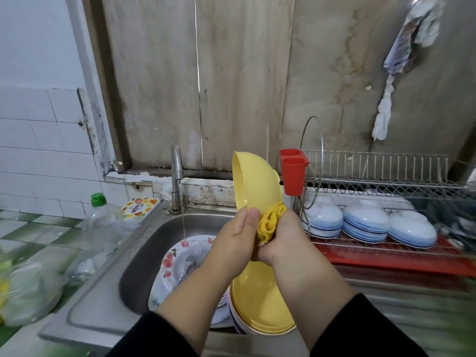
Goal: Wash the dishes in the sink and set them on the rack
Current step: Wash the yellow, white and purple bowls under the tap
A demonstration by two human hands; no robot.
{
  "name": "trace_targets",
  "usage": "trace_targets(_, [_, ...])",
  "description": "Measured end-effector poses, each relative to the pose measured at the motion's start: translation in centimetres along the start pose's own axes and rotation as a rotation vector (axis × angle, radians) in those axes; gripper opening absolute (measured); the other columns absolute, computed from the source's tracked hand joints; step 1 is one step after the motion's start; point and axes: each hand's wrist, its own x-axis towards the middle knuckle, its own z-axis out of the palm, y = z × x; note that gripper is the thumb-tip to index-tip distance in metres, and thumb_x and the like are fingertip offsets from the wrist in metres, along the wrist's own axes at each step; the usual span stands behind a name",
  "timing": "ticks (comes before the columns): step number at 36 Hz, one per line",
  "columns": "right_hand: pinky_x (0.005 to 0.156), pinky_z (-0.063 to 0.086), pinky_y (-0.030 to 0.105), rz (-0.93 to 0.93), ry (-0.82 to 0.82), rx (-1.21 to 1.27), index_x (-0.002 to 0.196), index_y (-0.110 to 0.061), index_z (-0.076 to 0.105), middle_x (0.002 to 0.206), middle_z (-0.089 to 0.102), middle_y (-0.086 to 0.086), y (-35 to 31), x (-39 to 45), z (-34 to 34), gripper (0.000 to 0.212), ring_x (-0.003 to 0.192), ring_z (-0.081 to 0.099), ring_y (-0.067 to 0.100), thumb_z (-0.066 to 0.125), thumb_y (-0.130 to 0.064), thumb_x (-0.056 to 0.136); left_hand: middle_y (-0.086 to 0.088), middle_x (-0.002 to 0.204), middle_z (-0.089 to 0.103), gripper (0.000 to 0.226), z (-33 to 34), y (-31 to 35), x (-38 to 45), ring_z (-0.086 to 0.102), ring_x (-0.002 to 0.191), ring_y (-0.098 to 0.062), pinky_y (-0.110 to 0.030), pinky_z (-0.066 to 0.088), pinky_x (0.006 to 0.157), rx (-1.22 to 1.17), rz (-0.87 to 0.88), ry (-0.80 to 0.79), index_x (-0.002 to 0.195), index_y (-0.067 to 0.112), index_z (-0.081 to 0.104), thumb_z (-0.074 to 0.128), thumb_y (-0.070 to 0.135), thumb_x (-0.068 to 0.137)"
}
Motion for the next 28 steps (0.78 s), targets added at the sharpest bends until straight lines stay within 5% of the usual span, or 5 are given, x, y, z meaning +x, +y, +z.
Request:
trace_targets(4, [0.091,0.047,0.051,-0.312,0.109,-0.102,0.117,-0.01,0.055,0.11,0.061,0.016,0.6,0.0,1.3,0.053,0.098,0.061,0.034,0.054,-0.05,0.083,0.006,0.099,0.059,0.047,0.1,0.4,1.2,0.051,0.091,-0.01,-0.029,0.039,0.093,-0.289,-0.202,-0.073,0.104,0.026,0.054,0.017,0.052,0.096])
trace_targets(10, [0.094,0.026,0.021,-1.109,0.18,-0.894,0.127,-0.011,0.05,0.134,0.039,0.0,1.7,-2.1,1.4,0.037,0.126,0.038,0.017,0.048,-0.031,0.095,-0.001,0.122,0.065,0.075,-1.8,-0.2,1.6,0.058,0.116,-0.013,-0.025,0.051,0.086,-0.721,-0.308,-0.163,0.125,0.022,0.055,0.002,0.063,0.09])
trace_targets(18, [0.099,0.028,0.024,-1.267,-0.045,-1.472,0.127,-0.032,0.057,0.115,0.032,-0.012,2.5,-2.7,1.4,0.052,0.115,0.026,0.008,0.053,-0.051,0.079,-0.023,0.115,0.065,0.095,-4.4,-0.9,1.8,0.065,0.105,-0.034,-0.045,0.045,0.094,-1.148,-0.382,-0.126,0.12,0.001,0.058,0.016,0.077,0.082])
trace_targets(22, [0.106,0.027,0.03,-1.236,-0.091,-1.608,0.133,-0.037,0.05,0.113,0.038,-0.019,3.0,-3.0,1.7,0.071,0.116,0.027,0.008,0.045,-0.067,0.069,-0.025,0.113,0.065,0.084,-5.1,-1.5,1.7,0.067,0.097,-0.035,-0.048,0.047,0.085,-1.228,-0.466,-0.085,0.116,-0.002,0.059,0.025,0.07,0.088])
trace_targets(28, [0.115,0.022,0.035,-1.024,-0.149,-1.586,0.144,-0.041,0.025,0.129,0.03,-0.013,3.3,-3.5,1.3,0.097,0.136,0.023,0.011,0.077,-0.057,0.064,-0.021,0.11,0.067,0.051,-6.1,-2.1,1.6,0.065,0.095,-0.033,-0.043,0.049,0.075,-1.215,-0.549,-0.005,0.119,0.002,0.059,0.042,0.044,0.096])
